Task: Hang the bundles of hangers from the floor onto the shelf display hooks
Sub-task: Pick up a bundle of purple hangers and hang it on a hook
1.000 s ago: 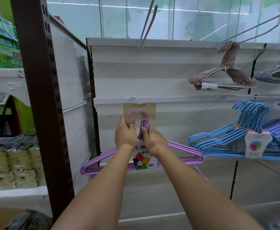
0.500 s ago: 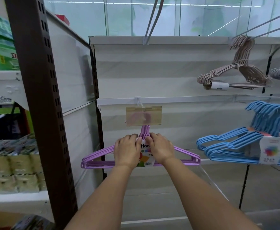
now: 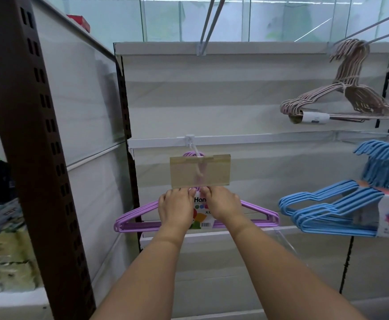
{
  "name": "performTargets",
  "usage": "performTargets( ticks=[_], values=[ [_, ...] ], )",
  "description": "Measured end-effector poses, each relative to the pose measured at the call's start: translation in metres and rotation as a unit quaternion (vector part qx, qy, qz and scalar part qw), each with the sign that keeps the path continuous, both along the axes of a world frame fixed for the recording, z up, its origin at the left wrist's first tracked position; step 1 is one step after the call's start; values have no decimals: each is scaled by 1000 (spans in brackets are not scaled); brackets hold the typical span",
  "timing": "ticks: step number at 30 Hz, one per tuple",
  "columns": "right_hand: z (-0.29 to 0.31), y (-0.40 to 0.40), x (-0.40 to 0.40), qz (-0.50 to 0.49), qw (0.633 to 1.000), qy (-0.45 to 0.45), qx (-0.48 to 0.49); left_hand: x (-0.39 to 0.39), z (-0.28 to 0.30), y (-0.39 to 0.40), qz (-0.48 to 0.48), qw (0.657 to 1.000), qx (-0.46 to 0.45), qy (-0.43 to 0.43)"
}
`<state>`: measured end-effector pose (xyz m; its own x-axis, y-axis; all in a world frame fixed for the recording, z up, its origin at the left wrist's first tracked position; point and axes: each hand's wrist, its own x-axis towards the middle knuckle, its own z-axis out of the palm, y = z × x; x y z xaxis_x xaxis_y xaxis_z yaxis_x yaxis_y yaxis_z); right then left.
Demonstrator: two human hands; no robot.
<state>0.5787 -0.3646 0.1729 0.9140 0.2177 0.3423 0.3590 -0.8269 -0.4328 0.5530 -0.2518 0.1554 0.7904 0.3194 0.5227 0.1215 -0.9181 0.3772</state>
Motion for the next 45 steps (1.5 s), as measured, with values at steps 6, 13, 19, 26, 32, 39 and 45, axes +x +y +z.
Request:
performTargets(
  ticks=[6,13,19,26,32,39,45],
  values=[
    [1,8,20,-15,1000,-1,2,18,5,2,11,991,-129,-30],
    [2,18,36,-8,996,57,72,37,2,9,-21,951,-308,9],
    [0,24,54,15,992,108,62,55,3,14,-4,887,-459,55],
    [-5,21,53,-4,996,81,41,57,-8,11,-13,930,-367,6],
    [-11,3,32,-14,998,-18,56,30,-11,3,11,981,-177,-83],
    [-33,-17,15,-28,999,-38,3,-9,-35,-7,9,991,-79,-108],
    [-64,-45,-27,-31,999,13,-8,-40,-83,-24,-15,992,-126,0]
  ],
)
